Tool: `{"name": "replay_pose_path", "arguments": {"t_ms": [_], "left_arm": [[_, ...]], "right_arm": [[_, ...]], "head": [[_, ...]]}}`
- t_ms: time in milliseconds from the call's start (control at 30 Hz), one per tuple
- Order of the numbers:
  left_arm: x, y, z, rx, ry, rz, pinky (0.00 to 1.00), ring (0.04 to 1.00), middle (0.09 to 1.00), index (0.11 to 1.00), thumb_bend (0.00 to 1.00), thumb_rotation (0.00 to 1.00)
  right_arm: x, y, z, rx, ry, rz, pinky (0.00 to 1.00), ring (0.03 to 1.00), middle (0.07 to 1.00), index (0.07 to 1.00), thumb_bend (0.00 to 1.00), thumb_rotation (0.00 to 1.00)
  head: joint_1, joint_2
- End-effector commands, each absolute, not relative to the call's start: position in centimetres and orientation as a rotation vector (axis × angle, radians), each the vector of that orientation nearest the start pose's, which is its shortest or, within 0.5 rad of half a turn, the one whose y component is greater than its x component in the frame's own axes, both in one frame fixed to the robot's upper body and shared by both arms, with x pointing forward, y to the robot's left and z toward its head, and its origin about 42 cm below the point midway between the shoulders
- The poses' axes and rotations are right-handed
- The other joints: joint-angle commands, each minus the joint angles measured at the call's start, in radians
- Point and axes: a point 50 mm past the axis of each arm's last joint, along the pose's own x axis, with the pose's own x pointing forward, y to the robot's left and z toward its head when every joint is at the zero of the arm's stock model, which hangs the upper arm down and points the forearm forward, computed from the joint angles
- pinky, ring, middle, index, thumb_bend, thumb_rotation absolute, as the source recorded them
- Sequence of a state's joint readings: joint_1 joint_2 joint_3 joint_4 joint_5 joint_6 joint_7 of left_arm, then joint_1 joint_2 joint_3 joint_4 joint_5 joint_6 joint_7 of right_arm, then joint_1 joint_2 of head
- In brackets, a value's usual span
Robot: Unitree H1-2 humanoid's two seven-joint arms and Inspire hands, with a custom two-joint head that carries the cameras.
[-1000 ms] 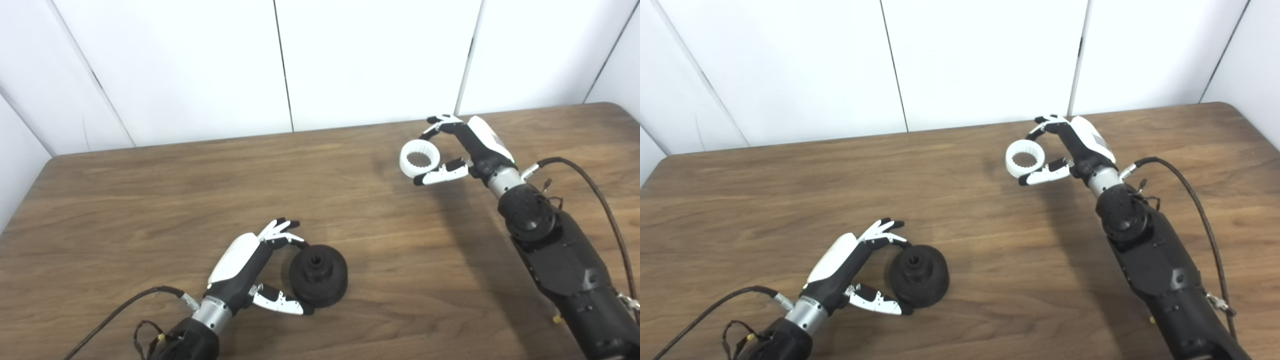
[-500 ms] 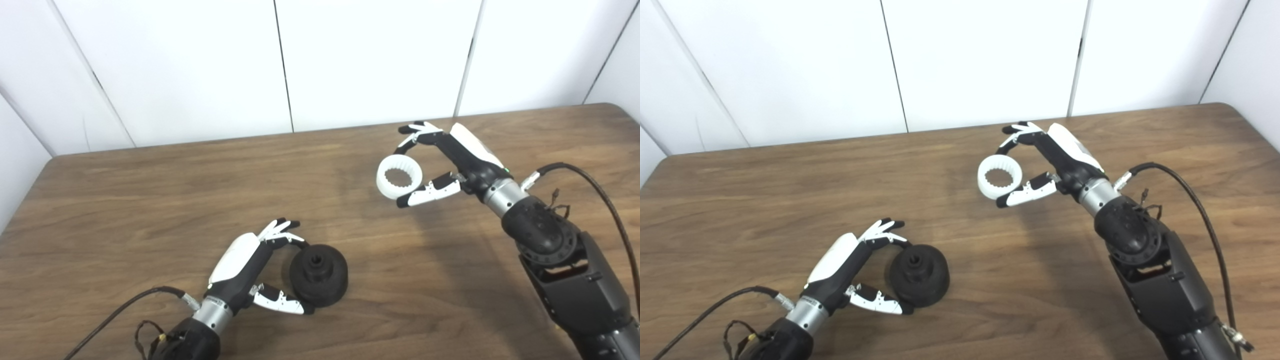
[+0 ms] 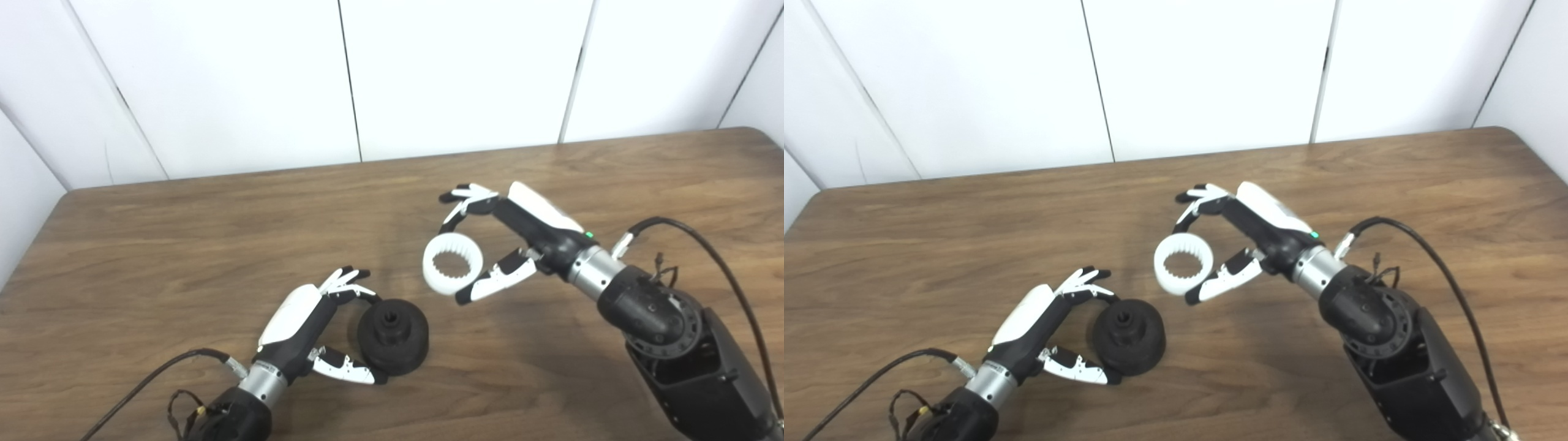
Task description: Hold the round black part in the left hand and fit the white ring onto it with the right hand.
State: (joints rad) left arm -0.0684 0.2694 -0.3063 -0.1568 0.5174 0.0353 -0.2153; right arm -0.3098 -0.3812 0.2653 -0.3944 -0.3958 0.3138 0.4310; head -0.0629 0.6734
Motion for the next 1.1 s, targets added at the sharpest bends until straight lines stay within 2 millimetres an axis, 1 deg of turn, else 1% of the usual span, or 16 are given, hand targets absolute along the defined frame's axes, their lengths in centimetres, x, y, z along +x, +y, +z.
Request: {"name": "replay_pose_path", "arguments": {"t_ms": [0, 67, 200, 400, 467, 833, 1067], "left_arm": [[29.1, 19.3, 13.7, 0.806, -0.134, -0.498, 0.93, 0.996, 0.94, 0.652, 0.89, 0.2], [29.1, 19.2, 13.8, 0.805, -0.135, -0.499, 0.93, 0.997, 0.942, 0.653, 0.88, 0.2], [29.1, 19.2, 14.0, 0.8, -0.134, -0.498, 0.93, 0.995, 0.94, 0.649, 0.89, 0.19], [29.1, 19.1, 14.2, 0.802, -0.131, -0.501, 0.92, 0.995, 0.941, 0.65, 0.89, 0.19], [29.2, 19.1, 14.2, 0.805, -0.142, -0.499, 0.91, 0.986, 0.935, 0.647, 0.9, 0.2], [29.2, 18.6, 14.5, 0.791, -0.136, -0.505, 0.91, 0.991, 0.938, 0.646, 0.89, 0.19], [29.2, 18.5, 14.5, 0.781, -0.138, -0.502, 0.92, 0.992, 0.94, 0.641, 0.89, 0.18]], "right_arm": [[32.5, -19.8, 26.8, -0.833, -0.326, 0.516, 0.91, 0.964, 0.878, 0.489, 0.52, 0.15], [32.3, -19.3, 26.6, -0.825, -0.321, 0.534, 0.93, 0.969, 0.88, 0.489, 0.52, 0.15], [32.1, -18.3, 26.3, -0.818, -0.321, 0.556, 0.96, 0.973, 0.878, 0.489, 0.52, 0.15], [32.1, -17.2, 25.7, -0.807, -0.307, 0.581, 0.98, 0.981, 0.884, 0.489, 0.52, 0.15], [32.1, -16.9, 25.5, -0.804, -0.301, 0.587, 0.99, 0.987, 0.889, 0.489, 0.52, 0.15], [32.3, -15.7, 25.0, -0.794, -0.293, 0.616, 1.0, 0.998, 0.891, 0.489, 0.52, 0.15], [32.5, -15.2, 24.4, -0.798, -0.285, 0.634, 1.0, 0.998, 0.887, 0.49, 0.52, 0.15]], "head": [[-0.003, 0.008], [-0.003, 0.008], [-0.014, 0.024], [-0.012, 0.026], [-0.012, 0.026], [-0.008, 0.029], [-0.006, 0.03]]}}
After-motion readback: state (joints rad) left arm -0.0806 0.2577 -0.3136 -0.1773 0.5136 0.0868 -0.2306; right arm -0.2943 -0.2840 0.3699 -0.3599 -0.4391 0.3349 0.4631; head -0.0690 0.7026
